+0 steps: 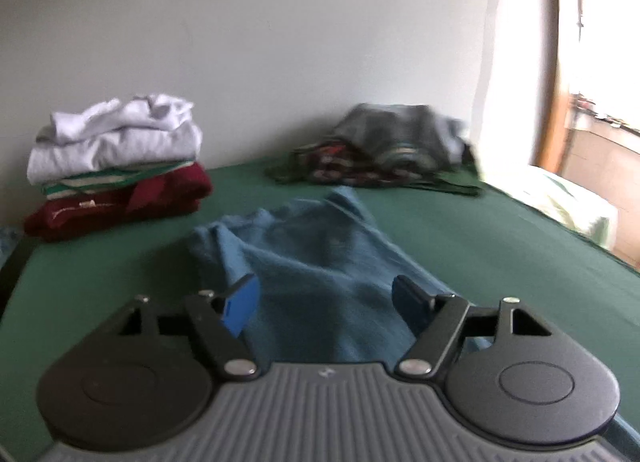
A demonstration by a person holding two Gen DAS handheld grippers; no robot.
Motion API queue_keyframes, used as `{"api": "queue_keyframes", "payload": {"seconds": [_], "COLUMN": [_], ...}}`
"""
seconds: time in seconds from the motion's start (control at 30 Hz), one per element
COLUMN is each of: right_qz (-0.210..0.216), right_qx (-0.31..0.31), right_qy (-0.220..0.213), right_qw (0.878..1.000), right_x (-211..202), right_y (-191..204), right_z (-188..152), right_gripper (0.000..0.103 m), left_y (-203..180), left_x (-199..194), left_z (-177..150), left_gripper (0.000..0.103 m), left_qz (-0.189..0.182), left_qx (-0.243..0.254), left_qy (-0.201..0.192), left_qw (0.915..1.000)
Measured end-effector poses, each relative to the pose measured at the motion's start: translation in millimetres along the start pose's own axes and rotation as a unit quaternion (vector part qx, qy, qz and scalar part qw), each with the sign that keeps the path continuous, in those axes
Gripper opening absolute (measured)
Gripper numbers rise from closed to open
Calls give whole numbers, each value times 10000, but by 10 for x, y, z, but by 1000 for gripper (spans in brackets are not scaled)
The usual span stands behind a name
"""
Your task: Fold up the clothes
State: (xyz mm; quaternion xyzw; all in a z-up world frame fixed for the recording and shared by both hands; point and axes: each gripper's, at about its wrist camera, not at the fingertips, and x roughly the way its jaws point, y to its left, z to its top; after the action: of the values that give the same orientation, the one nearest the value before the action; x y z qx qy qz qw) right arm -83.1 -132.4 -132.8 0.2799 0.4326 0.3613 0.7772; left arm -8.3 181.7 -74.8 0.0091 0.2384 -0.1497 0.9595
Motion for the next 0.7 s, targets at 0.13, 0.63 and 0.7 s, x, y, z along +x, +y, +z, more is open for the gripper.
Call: {"api": "queue_keyframes", "payload": {"seconds": [0.13,0.63,0.7], "right_qz": [231,998,1082], "right_qx": [-292,-1432,-1593], "right_qy": [249,613,750], "right_qw": [9990,9827,9784], "right_x": [56,18,159], "right_y": [-36,259,349], "right_z": [80,451,444], "right_gripper": [0,8,11], "left_y": [-363,-1519,-1596], "left_x": [-613,-1349,-1372], "left_z": [-368,-1060,-1085], "left_gripper": [50,22,28], "left_qz": [-471,295,221], "left_qx": [82,234,110], "left_qy": [581,1091,1153], "left_qw": [9972,9933,9930]}}
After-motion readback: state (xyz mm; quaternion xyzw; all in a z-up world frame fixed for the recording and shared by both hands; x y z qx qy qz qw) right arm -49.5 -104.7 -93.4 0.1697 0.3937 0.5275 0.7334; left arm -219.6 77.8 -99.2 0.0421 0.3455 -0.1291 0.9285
